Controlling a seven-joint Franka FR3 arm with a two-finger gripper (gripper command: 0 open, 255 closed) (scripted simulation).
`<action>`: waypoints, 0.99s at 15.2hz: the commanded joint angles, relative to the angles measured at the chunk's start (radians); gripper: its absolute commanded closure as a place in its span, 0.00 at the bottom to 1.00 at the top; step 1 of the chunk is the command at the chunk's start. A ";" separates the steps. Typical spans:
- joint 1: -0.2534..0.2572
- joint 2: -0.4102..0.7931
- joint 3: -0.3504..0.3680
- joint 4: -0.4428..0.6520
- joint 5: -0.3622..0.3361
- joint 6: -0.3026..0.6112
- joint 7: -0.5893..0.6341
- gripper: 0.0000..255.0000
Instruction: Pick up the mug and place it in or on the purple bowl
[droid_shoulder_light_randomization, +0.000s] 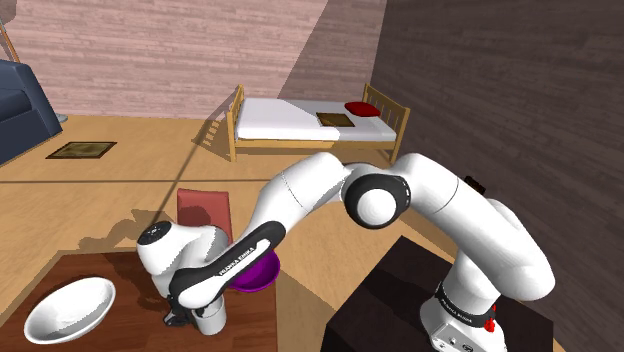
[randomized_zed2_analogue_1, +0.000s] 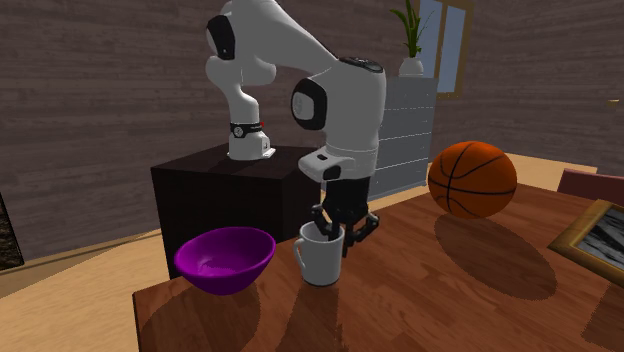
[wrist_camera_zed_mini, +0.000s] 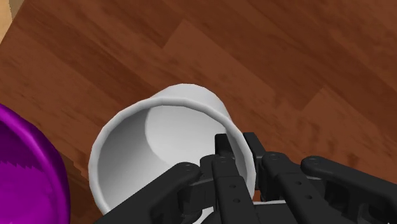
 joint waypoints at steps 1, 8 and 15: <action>-0.005 -0.023 0.004 -0.016 0.003 -0.008 0.000 1.00; -0.017 -0.091 0.019 -0.043 0.016 -0.050 -0.002 1.00; -0.027 -0.152 0.034 -0.054 0.030 -0.100 -0.007 1.00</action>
